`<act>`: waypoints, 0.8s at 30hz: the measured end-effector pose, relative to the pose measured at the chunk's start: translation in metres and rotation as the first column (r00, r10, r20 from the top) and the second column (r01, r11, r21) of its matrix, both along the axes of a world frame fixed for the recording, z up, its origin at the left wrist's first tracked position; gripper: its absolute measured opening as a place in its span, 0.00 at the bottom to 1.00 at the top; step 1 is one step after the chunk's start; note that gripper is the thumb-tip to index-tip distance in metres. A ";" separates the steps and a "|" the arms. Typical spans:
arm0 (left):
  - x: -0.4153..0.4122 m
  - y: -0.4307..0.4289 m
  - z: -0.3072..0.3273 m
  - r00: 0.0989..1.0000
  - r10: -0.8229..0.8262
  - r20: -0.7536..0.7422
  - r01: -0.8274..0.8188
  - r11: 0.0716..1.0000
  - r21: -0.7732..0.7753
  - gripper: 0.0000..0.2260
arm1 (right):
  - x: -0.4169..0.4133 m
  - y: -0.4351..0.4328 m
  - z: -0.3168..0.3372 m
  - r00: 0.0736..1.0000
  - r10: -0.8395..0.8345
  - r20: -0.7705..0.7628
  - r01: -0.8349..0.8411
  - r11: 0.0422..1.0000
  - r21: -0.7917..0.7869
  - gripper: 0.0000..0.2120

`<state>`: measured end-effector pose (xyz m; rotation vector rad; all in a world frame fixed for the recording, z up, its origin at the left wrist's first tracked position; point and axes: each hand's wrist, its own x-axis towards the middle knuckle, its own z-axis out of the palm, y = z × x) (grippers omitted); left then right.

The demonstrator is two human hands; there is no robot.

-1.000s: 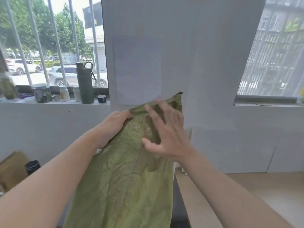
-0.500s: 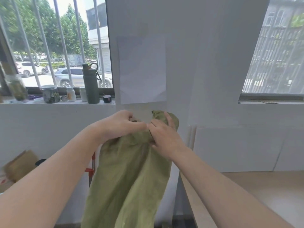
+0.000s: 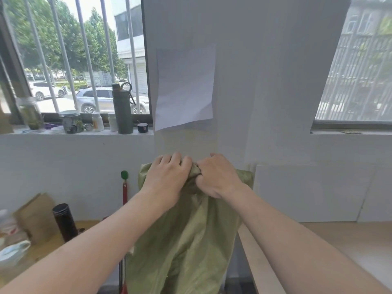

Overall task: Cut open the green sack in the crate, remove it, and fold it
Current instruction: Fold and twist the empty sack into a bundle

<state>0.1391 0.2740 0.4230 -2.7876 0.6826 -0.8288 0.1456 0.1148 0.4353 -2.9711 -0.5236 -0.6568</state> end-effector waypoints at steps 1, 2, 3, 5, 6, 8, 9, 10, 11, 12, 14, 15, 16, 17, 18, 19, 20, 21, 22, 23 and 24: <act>0.000 -0.001 0.000 0.999 -0.006 -0.034 0.005 1.000 -0.029 0.22 | -0.001 -0.001 0.001 1.000 0.003 -0.015 -0.003 1.000 0.019 0.03; 0.001 -0.003 0.000 0.998 -0.021 -0.062 0.017 0.998 -0.065 0.20 | -0.004 -0.001 0.003 1.000 0.000 -0.031 0.001 0.999 0.032 0.03; 0.002 -0.004 0.001 0.996 -0.037 -0.087 0.028 0.994 -0.105 0.18 | -0.007 -0.002 0.006 0.998 -0.007 -0.058 0.009 1.000 0.023 0.06; 0.003 -0.006 0.001 0.987 -0.057 -0.153 0.030 0.984 -0.173 0.12 | -0.012 -0.004 0.007 0.998 -0.008 -0.063 0.011 0.999 0.050 0.04; 0.004 -0.008 0.002 0.980 -0.058 -0.192 0.017 0.979 -0.205 0.10 | -0.014 -0.006 0.006 0.999 0.008 -0.051 -0.004 0.997 0.077 0.02; 0.006 -0.010 0.005 0.960 -0.056 -0.273 -0.024 0.959 -0.281 0.05 | -0.016 -0.009 -0.001 0.996 0.043 0.077 -0.052 0.992 0.113 0.17; 0.009 -0.011 0.008 0.946 -0.052 -0.319 -0.055 0.947 -0.317 0.04 | -0.019 -0.011 -0.005 0.984 0.038 0.172 -0.054 0.995 0.089 0.22; 0.011 -0.012 0.013 0.931 -0.051 -0.361 -0.085 0.933 -0.351 0.05 | -0.021 -0.013 -0.009 0.966 0.044 0.255 -0.057 0.997 0.043 0.26; 0.014 -0.012 0.018 0.914 -0.059 -0.402 -0.107 0.920 -0.377 0.06 | -0.025 -0.014 -0.012 0.958 0.041 0.285 -0.038 0.999 -0.014 0.32; 0.018 -0.012 0.024 0.892 -0.075 -0.445 -0.121 0.910 -0.396 0.07 | -0.026 -0.016 -0.017 0.954 0.041 0.296 -0.023 0.998 -0.064 0.40; 0.022 -0.013 0.036 0.838 -0.137 -0.528 -0.120 0.898 -0.423 0.09 | -0.028 -0.017 -0.022 0.960 -0.004 0.279 0.030 0.995 -0.091 0.53; 0.023 -0.014 0.040 0.808 -0.169 -0.565 -0.120 0.891 -0.439 0.09 | -0.025 -0.018 -0.025 0.961 -0.036 0.273 0.060 0.995 -0.080 0.57; 0.023 -0.014 0.043 0.782 -0.201 -0.590 -0.120 0.880 -0.459 0.10 | -0.022 -0.018 -0.028 0.960 -0.064 0.273 0.084 0.994 -0.065 0.58; 0.025 -0.014 0.044 0.760 -0.229 -0.608 -0.118 0.871 -0.476 0.09 | -0.019 -0.018 -0.029 0.959 -0.091 0.268 0.108 0.993 -0.049 0.58; 0.027 -0.014 0.044 0.747 -0.256 -0.613 -0.106 0.865 -0.490 0.09 | -0.015 -0.017 -0.029 0.958 -0.108 0.265 0.120 0.992 -0.031 0.55; 0.028 -0.013 0.045 0.739 -0.274 -0.615 -0.094 0.863 -0.496 0.10 | -0.012 -0.016 -0.029 0.957 -0.112 0.266 0.119 0.993 -0.009 0.49; 0.028 -0.012 0.047 0.734 -0.284 -0.617 -0.081 0.865 -0.495 0.11 | -0.008 -0.016 -0.030 0.952 -0.104 0.289 0.107 0.994 0.005 0.40; 0.027 -0.012 0.049 0.729 -0.288 -0.621 -0.071 0.871 -0.487 0.13 | -0.005 -0.016 -0.031 0.937 -0.090 0.336 0.091 0.996 0.013 0.31; 0.027 -0.011 0.051 0.719 -0.291 -0.631 -0.061 0.878 -0.475 0.14 | -0.002 -0.016 -0.031 0.913 -0.073 0.402 0.071 0.997 0.019 0.23; 0.026 -0.011 0.053 0.707 -0.286 -0.647 -0.057 0.889 -0.455 0.15 | 0.000 -0.016 -0.031 0.892 -0.058 0.448 0.053 0.998 0.022 0.17; 0.026 -0.011 0.055 0.694 -0.265 -0.670 -0.067 0.902 -0.426 0.15 | 0.001 -0.016 -0.030 0.883 -0.040 0.467 0.034 0.999 0.020 0.14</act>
